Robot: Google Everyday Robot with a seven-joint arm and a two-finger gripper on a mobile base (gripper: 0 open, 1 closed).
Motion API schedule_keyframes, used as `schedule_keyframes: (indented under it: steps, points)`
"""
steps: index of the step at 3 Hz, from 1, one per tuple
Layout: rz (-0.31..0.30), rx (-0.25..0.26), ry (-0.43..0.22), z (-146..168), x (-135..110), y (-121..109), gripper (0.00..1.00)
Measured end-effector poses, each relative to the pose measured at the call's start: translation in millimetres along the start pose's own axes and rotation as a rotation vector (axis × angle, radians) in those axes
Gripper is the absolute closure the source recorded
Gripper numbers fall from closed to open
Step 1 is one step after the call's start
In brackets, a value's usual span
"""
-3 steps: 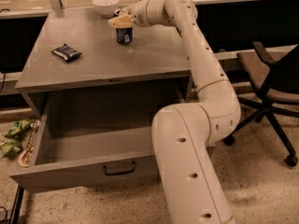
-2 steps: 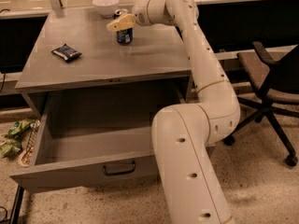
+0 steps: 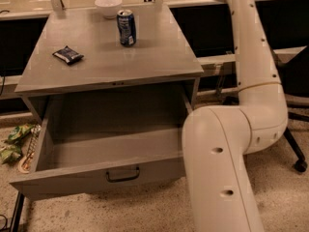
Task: Pick pepsi can from top drawer and place on counter
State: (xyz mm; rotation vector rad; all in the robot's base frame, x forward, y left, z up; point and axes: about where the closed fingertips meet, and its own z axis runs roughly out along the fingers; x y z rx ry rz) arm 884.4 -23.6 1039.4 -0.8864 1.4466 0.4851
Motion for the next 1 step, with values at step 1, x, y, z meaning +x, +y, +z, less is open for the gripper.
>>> schedule_keyframes:
  steps: [1]
  points:
    - [-0.004, 0.053, -0.053, -57.3, -33.8, -23.1, 0.00]
